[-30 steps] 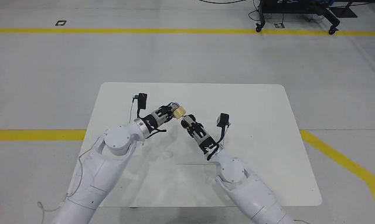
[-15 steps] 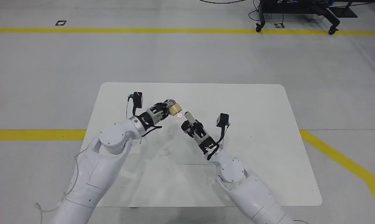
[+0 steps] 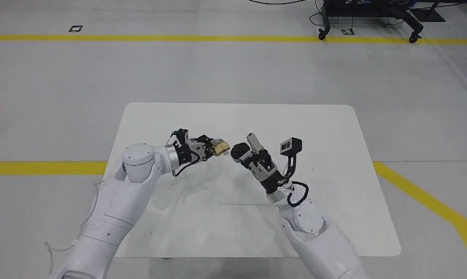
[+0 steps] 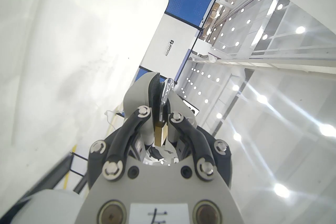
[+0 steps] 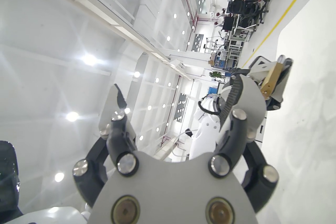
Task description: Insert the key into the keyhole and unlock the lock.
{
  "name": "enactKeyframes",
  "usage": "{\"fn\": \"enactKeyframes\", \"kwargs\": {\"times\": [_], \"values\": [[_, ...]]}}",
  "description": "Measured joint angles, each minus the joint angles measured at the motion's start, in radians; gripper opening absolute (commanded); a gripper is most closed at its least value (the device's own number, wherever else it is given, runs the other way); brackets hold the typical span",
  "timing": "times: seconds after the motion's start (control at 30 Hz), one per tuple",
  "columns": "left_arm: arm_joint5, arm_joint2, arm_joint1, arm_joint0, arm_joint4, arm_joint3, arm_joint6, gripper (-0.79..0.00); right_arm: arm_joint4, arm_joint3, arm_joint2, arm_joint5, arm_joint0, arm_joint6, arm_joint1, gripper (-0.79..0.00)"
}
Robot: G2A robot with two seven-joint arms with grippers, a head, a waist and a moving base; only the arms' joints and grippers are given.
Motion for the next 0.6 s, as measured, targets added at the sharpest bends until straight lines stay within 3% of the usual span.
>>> {"fn": "enactKeyframes", "kwargs": {"times": [0.23,0.43,0.6], "values": [[0.076,0.011,-0.007,-0.025,-0.116,0.045,-0.099,-0.785,-0.160,0.070,-0.061,-0.019,0.054,-0.020,-0.012,-0.785],[0.060,0.008,-0.005,-0.037,-0.107,0.072,-0.068,-0.785,-0.217,0.121,-0.070,-0.077,0.070,-0.099,-0.022,-0.785],[0.022,-0.010,-0.004,-0.030,-0.138,0.066,-0.070,-0.785,-0.204,0.078,-0.051,-0.113,0.040,-0.096,-0.019,-0.785]]}}
